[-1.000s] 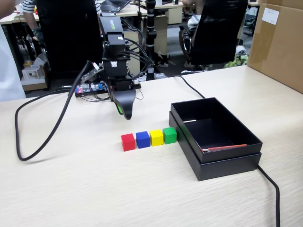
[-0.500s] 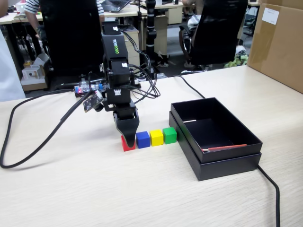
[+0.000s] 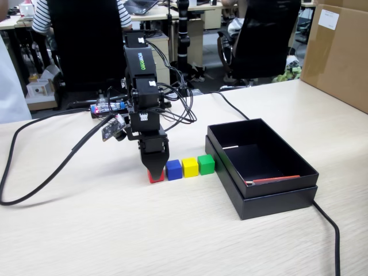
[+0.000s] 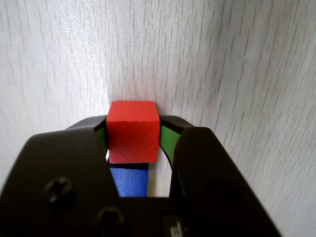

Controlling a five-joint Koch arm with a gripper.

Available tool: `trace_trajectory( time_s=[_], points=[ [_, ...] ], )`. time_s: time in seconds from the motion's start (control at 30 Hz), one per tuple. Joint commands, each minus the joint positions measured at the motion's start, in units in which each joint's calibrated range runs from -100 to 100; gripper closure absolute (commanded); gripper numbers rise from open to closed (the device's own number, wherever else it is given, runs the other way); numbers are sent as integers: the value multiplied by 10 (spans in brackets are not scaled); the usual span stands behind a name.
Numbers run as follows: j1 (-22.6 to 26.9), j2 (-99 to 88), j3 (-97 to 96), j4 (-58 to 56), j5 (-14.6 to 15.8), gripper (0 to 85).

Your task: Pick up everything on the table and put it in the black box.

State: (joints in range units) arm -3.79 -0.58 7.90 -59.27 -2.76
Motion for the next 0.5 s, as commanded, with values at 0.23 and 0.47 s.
trace_trajectory(
  time_s=[0.23, 0.47],
  points=[
    [46, -295, 41, -49, 2, 714],
    [138, -267, 134, -49, 27, 713]
  ],
)
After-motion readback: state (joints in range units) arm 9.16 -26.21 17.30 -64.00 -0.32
